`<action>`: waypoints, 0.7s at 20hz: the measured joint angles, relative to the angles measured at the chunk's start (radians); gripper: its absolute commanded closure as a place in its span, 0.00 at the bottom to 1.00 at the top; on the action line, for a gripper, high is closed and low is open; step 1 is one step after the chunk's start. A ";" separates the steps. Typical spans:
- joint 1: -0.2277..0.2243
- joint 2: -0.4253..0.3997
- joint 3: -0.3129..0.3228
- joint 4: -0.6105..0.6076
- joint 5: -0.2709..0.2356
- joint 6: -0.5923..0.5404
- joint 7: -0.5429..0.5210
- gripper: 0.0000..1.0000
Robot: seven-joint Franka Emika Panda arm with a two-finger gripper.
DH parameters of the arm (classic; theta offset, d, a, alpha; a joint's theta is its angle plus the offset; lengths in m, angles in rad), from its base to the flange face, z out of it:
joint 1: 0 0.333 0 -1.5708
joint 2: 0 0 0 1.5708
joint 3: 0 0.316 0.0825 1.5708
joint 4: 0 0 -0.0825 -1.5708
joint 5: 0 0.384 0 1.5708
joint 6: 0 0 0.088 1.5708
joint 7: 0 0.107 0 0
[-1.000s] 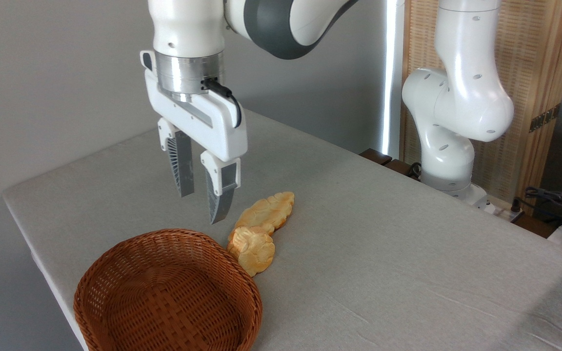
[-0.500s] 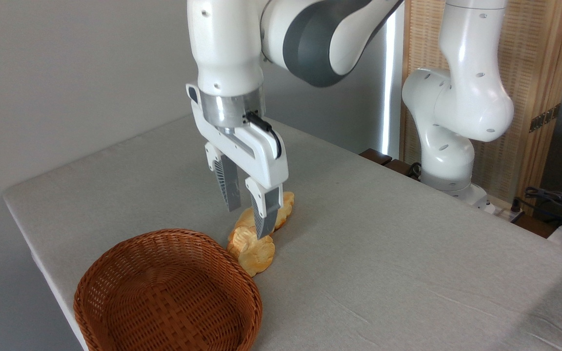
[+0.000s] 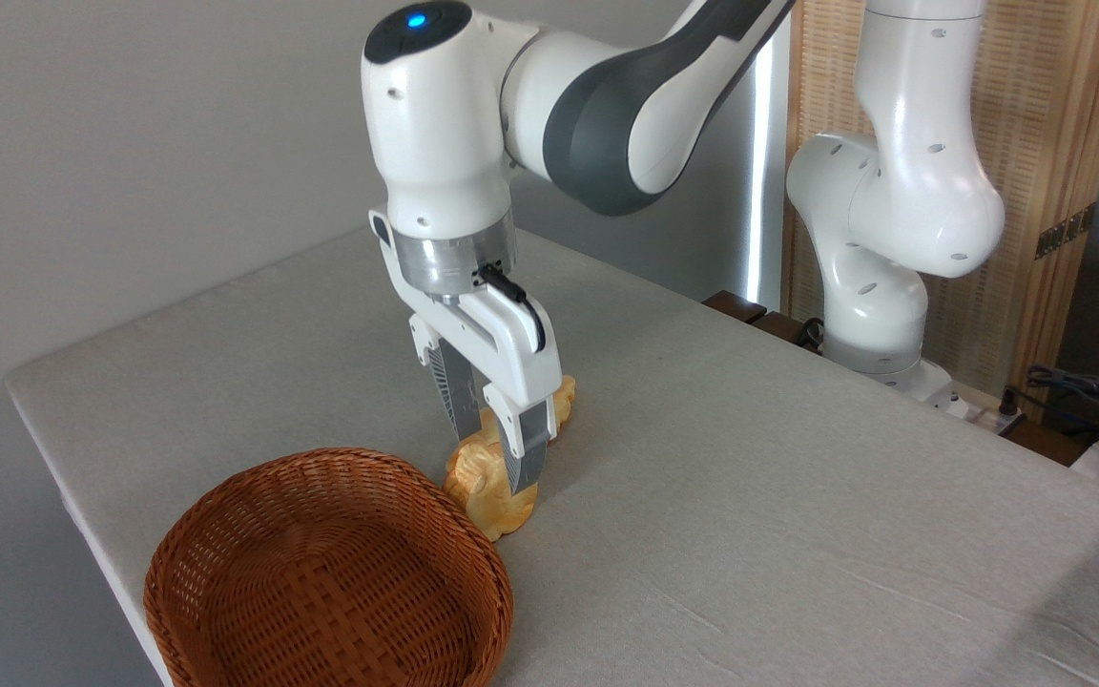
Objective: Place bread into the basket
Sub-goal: 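Lower the open gripper onto the nearer golden bread piece, then close the gripper on the golden bread piece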
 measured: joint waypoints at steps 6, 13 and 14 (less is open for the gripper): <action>-0.001 0.034 -0.002 0.000 0.000 0.022 0.034 0.63; -0.002 0.042 -0.003 0.000 0.000 0.027 0.055 0.63; -0.002 0.042 -0.003 0.000 0.000 0.027 0.056 0.63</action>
